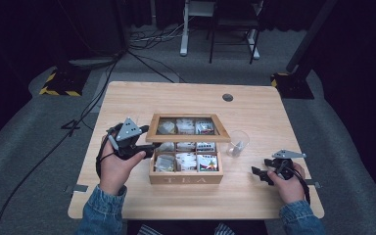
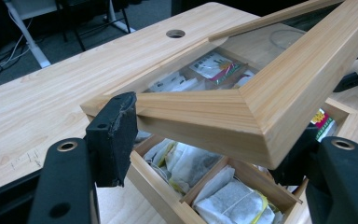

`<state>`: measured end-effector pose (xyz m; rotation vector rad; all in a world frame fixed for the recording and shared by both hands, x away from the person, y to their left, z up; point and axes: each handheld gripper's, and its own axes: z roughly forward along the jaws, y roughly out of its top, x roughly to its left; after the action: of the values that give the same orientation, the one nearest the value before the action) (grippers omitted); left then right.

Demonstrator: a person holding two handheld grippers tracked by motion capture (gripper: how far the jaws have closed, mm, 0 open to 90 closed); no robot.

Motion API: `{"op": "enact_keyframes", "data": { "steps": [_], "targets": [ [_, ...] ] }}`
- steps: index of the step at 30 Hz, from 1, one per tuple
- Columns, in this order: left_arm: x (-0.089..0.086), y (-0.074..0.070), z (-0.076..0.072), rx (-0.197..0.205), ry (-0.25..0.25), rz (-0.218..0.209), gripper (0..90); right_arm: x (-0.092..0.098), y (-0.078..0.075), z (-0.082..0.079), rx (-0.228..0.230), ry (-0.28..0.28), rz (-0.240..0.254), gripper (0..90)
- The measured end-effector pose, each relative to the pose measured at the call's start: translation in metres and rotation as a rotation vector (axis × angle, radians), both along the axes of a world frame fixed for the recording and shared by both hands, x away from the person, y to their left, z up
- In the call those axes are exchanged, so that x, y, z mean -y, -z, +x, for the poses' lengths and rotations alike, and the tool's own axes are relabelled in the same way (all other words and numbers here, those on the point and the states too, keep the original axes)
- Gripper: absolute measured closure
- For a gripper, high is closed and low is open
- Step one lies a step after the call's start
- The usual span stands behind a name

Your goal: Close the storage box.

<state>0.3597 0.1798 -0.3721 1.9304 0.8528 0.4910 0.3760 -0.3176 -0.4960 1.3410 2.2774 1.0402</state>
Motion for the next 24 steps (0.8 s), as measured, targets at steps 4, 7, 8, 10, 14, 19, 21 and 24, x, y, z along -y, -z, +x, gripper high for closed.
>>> {"op": "enact_keyframes", "data": {
  "steps": [4,7,8,10,14,19,21,24],
  "targets": [
    [-0.001,0.003,-0.002,-0.015,0.007,0.001,35.0,0.0,0.0,0.001,0.003,-0.001,-0.002,28.9],
    [-0.001,0.005,-0.004,-0.024,0.01,0.02,34.7,0.0,0.0,0.002,-0.001,-0.006,-0.001,28.8],
    [-0.001,0.006,-0.005,-0.029,0.011,0.023,34.7,0.001,0.0,0.002,0.0,-0.009,-0.001,28.8],
    [-0.001,0.008,-0.007,-0.036,0.014,0.027,34.7,0.001,0.0,0.003,0.003,-0.009,-0.001,28.8],
    [-0.002,0.011,-0.011,-0.047,0.017,0.041,34.7,0.0,0.0,0.005,-0.002,-0.013,0.004,28.8],
    [-0.004,0.019,-0.015,-0.087,0.034,0.04,34.1,0.001,0.0,0.006,0.0,-0.013,0.011,28.8],
    [-0.003,0.021,-0.017,-0.106,0.038,0.039,34.3,0.001,0.0,0.007,0.001,-0.014,0.011,28.8],
    [-0.003,0.023,-0.019,-0.114,0.044,0.066,34.3,0.001,0.0,0.008,-0.002,-0.009,0.012,28.8]
  ]
}}
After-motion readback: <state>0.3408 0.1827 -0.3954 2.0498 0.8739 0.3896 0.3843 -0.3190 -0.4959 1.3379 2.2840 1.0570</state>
